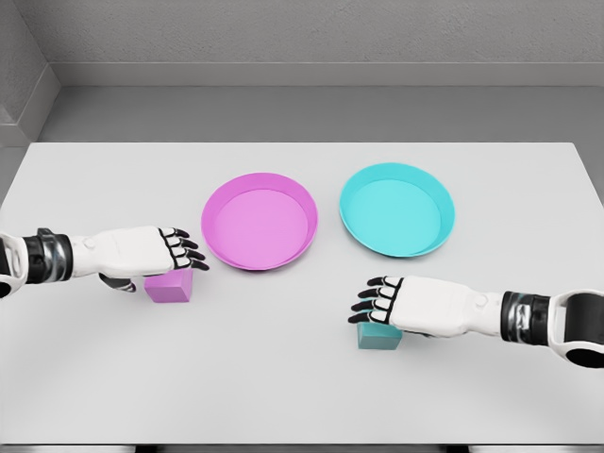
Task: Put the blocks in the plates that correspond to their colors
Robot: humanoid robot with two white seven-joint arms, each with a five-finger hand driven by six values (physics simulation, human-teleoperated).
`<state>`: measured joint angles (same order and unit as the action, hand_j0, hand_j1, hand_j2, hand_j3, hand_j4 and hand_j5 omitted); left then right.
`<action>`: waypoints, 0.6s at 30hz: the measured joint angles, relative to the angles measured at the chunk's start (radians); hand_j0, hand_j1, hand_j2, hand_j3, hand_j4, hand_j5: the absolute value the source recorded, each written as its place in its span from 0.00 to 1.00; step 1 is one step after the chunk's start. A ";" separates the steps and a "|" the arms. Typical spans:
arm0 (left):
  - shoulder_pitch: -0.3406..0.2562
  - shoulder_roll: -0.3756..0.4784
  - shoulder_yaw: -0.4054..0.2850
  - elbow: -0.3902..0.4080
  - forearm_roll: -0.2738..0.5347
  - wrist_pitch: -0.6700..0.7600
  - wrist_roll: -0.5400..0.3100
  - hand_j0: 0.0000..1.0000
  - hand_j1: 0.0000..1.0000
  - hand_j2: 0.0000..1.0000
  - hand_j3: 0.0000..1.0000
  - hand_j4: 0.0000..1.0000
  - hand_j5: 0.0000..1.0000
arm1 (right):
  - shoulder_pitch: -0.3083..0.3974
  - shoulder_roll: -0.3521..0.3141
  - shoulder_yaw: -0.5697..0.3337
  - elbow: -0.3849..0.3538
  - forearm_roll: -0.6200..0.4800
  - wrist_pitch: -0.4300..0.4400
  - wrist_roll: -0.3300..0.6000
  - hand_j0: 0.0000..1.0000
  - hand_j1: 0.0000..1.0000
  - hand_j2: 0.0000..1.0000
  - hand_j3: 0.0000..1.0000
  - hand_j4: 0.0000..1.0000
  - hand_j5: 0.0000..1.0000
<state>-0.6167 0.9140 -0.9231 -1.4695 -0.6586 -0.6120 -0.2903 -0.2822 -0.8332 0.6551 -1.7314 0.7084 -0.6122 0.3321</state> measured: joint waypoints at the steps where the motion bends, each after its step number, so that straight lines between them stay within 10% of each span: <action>1: 0.000 -0.003 -0.001 0.002 -0.003 0.000 0.000 1.00 1.00 1.00 1.00 1.00 1.00 | -0.003 0.009 0.000 0.012 0.006 0.000 0.000 1.00 1.00 1.00 1.00 1.00 1.00; 18: 0.005 -0.035 -0.003 0.018 -0.018 0.000 0.000 1.00 1.00 1.00 1.00 1.00 1.00 | -0.011 0.070 0.022 0.070 0.059 0.000 0.002 1.00 1.00 1.00 1.00 1.00 1.00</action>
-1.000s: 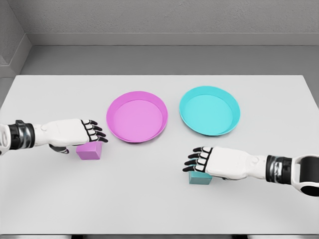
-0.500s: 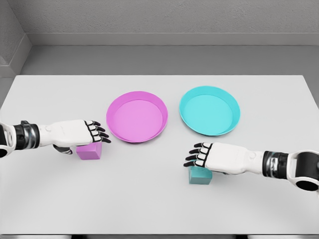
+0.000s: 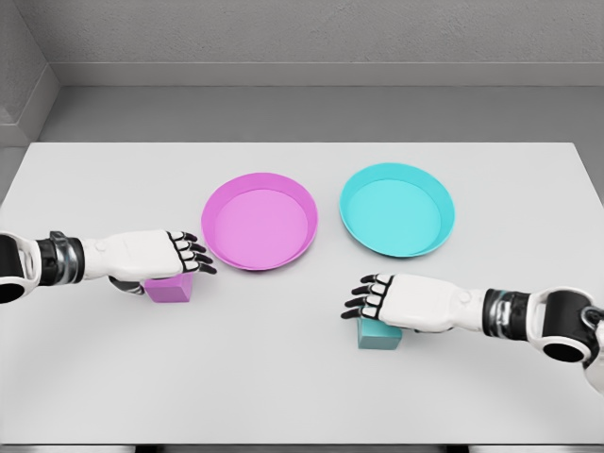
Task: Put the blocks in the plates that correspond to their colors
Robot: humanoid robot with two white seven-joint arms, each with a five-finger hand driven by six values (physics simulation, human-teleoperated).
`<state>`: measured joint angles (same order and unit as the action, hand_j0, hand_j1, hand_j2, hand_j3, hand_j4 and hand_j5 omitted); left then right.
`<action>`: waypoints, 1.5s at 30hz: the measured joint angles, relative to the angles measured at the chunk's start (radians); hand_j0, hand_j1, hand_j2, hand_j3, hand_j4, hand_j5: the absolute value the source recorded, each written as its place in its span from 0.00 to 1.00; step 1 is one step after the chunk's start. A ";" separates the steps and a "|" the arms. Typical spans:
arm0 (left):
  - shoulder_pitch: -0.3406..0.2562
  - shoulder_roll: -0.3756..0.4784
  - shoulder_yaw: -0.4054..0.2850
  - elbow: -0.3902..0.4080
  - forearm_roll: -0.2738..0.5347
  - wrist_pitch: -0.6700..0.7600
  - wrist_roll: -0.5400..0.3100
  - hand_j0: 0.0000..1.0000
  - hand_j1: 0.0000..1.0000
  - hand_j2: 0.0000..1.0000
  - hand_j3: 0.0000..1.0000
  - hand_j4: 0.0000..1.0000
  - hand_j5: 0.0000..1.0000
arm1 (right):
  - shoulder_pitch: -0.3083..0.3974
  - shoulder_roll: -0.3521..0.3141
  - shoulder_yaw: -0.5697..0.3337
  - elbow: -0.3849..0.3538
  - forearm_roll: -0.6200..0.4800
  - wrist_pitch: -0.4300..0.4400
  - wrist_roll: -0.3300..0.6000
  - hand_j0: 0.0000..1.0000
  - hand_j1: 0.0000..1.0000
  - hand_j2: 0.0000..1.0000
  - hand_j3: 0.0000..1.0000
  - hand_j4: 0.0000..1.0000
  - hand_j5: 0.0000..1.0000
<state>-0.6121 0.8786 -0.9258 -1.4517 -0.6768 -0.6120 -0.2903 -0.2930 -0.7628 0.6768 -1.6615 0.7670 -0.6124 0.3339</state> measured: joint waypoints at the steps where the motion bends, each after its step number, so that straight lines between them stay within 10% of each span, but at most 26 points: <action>1: 0.000 0.000 0.000 0.000 0.000 0.000 0.000 1.00 1.00 1.00 1.00 1.00 1.00 | 0.000 0.001 0.002 0.000 0.001 0.000 0.000 1.00 1.00 1.00 1.00 1.00 1.00; 45: 0.017 0.000 -0.010 0.027 -0.007 0.000 0.000 1.00 1.00 1.00 1.00 1.00 1.00 | -0.026 0.041 0.016 0.007 0.014 0.000 0.091 0.63 0.63 0.63 0.63 0.63 0.63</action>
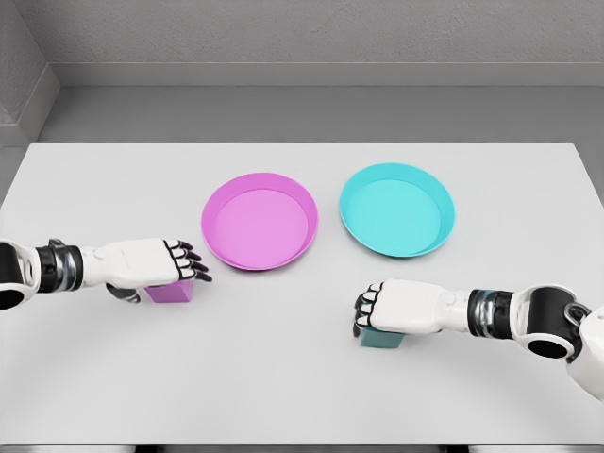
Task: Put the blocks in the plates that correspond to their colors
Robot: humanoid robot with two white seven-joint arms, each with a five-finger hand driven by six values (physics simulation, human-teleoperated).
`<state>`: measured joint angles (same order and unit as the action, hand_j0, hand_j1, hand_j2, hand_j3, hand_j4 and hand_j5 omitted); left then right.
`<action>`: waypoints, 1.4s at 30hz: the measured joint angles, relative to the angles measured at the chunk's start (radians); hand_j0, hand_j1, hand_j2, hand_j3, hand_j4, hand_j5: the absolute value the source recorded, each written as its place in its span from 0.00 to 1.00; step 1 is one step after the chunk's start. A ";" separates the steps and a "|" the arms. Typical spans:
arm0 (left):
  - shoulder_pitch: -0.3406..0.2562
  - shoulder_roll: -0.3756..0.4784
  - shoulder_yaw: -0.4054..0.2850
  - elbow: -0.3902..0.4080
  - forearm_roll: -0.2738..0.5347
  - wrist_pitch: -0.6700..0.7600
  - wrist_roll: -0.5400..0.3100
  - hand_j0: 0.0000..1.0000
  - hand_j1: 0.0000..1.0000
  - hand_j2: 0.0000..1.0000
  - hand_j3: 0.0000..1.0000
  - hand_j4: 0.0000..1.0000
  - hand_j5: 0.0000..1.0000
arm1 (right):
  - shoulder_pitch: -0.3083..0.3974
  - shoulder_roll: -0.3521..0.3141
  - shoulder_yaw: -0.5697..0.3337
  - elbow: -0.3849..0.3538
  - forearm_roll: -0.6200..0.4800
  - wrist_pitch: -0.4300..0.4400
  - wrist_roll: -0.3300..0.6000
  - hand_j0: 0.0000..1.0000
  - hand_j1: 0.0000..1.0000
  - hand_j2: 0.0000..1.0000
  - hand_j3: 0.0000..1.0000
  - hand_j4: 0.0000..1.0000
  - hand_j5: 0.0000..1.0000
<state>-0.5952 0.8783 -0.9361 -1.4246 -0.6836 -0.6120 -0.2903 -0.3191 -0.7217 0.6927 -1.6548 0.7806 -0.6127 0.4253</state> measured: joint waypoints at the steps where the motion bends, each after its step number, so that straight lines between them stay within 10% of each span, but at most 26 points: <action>1: 0.000 0.000 -0.001 0.001 -0.001 0.000 0.000 1.00 1.00 1.00 1.00 1.00 1.00 | 0.000 0.000 0.000 0.000 0.000 0.000 0.000 0.62 0.62 0.62 0.62 0.62 0.62; 7: 0.000 -0.003 -0.003 0.003 -0.004 0.000 0.000 0.98 0.98 0.98 0.98 0.98 0.98 | -0.006 -0.001 -0.016 0.000 -0.003 0.000 0.001 0.60 0.60 0.60 0.60 0.60 0.60; 20: -0.003 -0.003 0.001 0.002 -0.044 0.000 -0.014 0.56 0.56 0.56 0.56 0.56 0.56 | -0.061 -0.006 -0.037 0.002 -0.010 0.000 -0.002 0.59 0.59 0.59 0.59 0.59 0.59; 42: -0.046 -0.013 0.002 -0.030 -0.011 0.000 -0.028 0.57 0.57 0.57 0.57 0.57 0.57 | -0.201 0.010 -0.061 0.183 -0.010 0.000 -0.004 0.59 0.59 0.59 0.59 0.59 0.59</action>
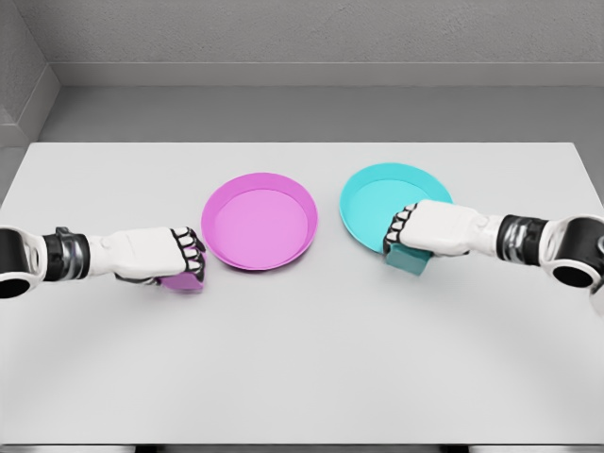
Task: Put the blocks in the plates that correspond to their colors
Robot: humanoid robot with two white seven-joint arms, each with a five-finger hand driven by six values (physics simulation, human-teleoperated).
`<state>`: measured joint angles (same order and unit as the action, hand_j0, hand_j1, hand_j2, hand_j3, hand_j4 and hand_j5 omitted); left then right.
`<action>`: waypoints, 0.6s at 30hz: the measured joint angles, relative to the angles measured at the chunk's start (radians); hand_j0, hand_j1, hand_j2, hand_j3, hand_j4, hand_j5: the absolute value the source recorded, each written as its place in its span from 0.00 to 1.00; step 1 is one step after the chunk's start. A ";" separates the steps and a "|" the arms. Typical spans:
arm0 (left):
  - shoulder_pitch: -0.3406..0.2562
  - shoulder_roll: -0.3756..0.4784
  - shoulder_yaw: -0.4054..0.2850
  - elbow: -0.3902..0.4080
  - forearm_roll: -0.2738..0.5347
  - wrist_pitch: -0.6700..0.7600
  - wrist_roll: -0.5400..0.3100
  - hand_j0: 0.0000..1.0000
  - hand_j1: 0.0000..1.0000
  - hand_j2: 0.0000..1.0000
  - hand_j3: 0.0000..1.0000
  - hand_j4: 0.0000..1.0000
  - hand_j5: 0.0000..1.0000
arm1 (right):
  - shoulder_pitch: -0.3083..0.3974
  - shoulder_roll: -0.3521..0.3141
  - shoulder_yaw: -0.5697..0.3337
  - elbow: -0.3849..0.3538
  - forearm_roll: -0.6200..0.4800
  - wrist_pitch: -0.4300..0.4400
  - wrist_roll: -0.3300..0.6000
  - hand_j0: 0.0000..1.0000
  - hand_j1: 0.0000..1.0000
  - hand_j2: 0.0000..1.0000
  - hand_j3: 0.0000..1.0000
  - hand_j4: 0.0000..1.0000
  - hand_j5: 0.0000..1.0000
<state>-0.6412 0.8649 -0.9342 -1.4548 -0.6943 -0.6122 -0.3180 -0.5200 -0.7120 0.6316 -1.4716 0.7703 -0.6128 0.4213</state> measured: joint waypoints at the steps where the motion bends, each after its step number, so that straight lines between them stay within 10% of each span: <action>1: -0.005 0.000 0.000 -0.001 0.002 0.000 0.000 0.57 0.57 0.57 0.57 0.57 0.57 | -0.002 0.000 0.000 0.010 0.000 0.000 0.000 0.59 0.59 0.59 0.59 0.59 0.59; 18: -0.084 -0.022 0.001 0.005 0.028 0.000 0.001 0.57 0.57 0.57 0.57 0.57 0.57 | -0.118 0.079 0.003 0.187 0.001 0.000 -0.001 0.59 0.59 0.59 0.59 0.59 0.59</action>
<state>-0.7256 0.8427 -0.9334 -1.4496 -0.6667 -0.6122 -0.3174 -0.6381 -0.6332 0.6342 -1.2843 0.7716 -0.6125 0.4207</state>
